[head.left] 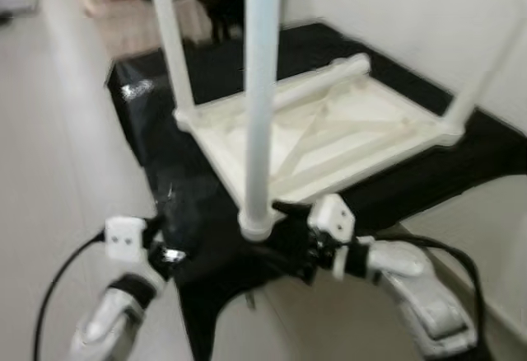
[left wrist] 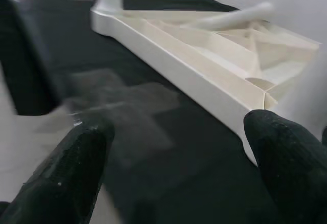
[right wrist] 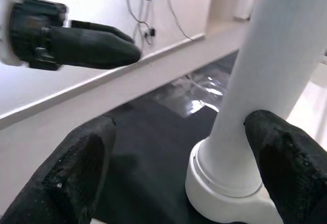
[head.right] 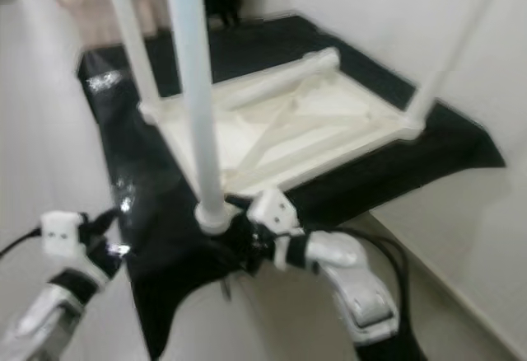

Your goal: Building children table

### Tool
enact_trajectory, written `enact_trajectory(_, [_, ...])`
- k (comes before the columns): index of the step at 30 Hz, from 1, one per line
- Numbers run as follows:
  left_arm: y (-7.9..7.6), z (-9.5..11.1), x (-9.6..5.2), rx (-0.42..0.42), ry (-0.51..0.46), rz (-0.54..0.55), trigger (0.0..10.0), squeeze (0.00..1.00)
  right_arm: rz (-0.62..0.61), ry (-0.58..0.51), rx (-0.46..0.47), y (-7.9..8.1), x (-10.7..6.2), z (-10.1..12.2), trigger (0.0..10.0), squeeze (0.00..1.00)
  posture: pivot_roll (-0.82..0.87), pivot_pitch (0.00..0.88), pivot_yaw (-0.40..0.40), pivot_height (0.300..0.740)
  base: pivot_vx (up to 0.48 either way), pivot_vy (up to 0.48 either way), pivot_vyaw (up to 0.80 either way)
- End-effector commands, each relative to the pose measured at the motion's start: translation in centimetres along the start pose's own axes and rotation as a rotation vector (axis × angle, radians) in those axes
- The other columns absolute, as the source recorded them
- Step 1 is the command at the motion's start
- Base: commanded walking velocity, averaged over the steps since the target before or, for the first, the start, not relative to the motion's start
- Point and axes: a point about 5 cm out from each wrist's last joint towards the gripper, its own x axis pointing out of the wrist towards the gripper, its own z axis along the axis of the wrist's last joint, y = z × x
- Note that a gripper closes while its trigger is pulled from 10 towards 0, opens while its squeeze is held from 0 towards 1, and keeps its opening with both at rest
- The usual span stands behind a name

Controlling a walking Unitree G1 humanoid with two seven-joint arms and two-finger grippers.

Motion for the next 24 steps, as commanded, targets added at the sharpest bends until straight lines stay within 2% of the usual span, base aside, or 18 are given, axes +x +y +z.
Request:
enact_trajectory(1, [-0.4, -0.3, -0.3, 0.007, 0.019, -0.039, 10.0, 0.0, 0.03, -0.019, -0.002, -0.1, 0.2, 0.3, 10.0, 0.0, -0.07, 0.128, 0.005, 0.74, 0.0, 0.0, 0.79])
enact_trajectory(4, [-0.7, -0.6, -0.6, 0.029, 0.039, -0.067, 10.0, 0.0, 0.079, -0.034, -0.029, -0.6, 0.5, 1.1, 10.0, 0.0, -0.07, 0.126, 0.004, 0.74, 0.0, 0.0, 0.79])
enact_trajectory(5, [-0.8, -0.7, -0.6, 0.043, 0.043, -0.07, 10.0, 0.0, 0.076, -0.031, -0.039, -1.2, 0.6, 1.3, 10.0, 0.0, -0.06, 0.123, -0.002, 0.74, 0.0, 0.0, 0.79])
enact_trajectory(10, [-0.8, -0.8, -0.7, 0.051, 0.045, -0.073, 10.0, 0.0, 0.066, -0.024, -0.046, -1.8, 0.7, 1.3, 10.0, 0.0, -0.06, 0.123, -0.002, 0.74, 0.0, 0.0, 0.79])
enact_trajectory(11, [-0.9, -0.8, -0.7, 0.06, 0.046, -0.076, 10.0, 0.0, 0.037, -0.005, -0.066, -2.6, 0.8, 1.2, 10.0, 0.0, -0.05, 0.122, -0.004, 0.74, 0.0, 0.0, 0.0])
enact_trajectory(12, [-0.9, -0.8, -0.7, 0.06, 0.046, -0.076, 10.0, 0.0, 0.037, -0.005, -0.066, -2.6, 0.8, 1.2, 10.0, 0.0, -0.05, 0.122, -0.004, 0.74, 0.0, 0.0, 0.0])
enact_trajectory(14, [-1.5, -0.8, -1.1, 0.075, 0.047, -0.13, 10.0, 0.0, -0.003, 0.033, -0.074, -4.7, -0.3, 1.2, 10.0, 0.0, -0.04, 0.123, -0.005, 0.74, 0.0, 0.0, 0.0])
enact_trajectory(15, [-1.5, -0.8, -1.1, 0.075, 0.047, -0.13, 10.0, 0.0, -0.003, 0.033, -0.074, -4.7, -0.3, 1.2, 10.0, 0.0, -0.04, 0.123, -0.005, 0.74, 0.0, 0.0, 0.0])
enact_trajectory(17, [-2.2, -0.8, -1.4, 0.079, 0.045, -0.192, 10.0, 0.0, 0.012, 0.051, -0.059, -5.6, -1.4, 1.3, 10.0, 0.0, -0.04, 0.126, -0.007, 0.74, 0.0, 0.0, 0.0])
enact_trajectory(18, [-2.2, -0.8, -1.4, 0.079, 0.045, -0.192, 10.0, 0.0, 0.012, 0.051, -0.059, -5.6, -1.4, 1.3, 10.0, 0.0, -0.04, 0.126, -0.007, 0.74, 0.0, 0.0, 0.0])
enact_trajectory(19, [-2.8, -0.7, -1.8, 0.087, 0.04, -0.257, 10.0, 0.0, 0.065, 0.056, -0.017, -5.8, -2.5, 1.4, 10.0, 0.0, -0.03, 0.132, -0.008, 0.74, 0.0, 0.0, 0.0])
enact_trajectory(22, [-2.8, -0.7, -1.8, 0.087, 0.04, -0.257, 10.0, 0.0, 0.065, 0.056, -0.017, -5.8, -2.5, 1.4, 10.0, 0.0, -0.03, 0.132, -0.008, 0.74, 0.0, 0.0, 0.0])
enact_trajectory(23, [-3.1, -0.6, -2.0, 0.095, 0.036, -0.289, 10.0, 0.0, 0.115, 0.066, 0.012, -5.7, -3.2, 1.3, 10.0, 0.0, -0.03, 0.135, -0.008, 0.74, 0.0, 0.0, 0.0])
enact_trajectory(24, [-3.1, -0.6, -2.0, 0.095, 0.036, -0.289, 10.0, 0.0, 0.115, 0.066, 0.012, -5.7, -3.2, 1.3, 10.0, 0.0, -0.03, 0.135, -0.008, 0.74, 0.0, 0.0, 0.0])
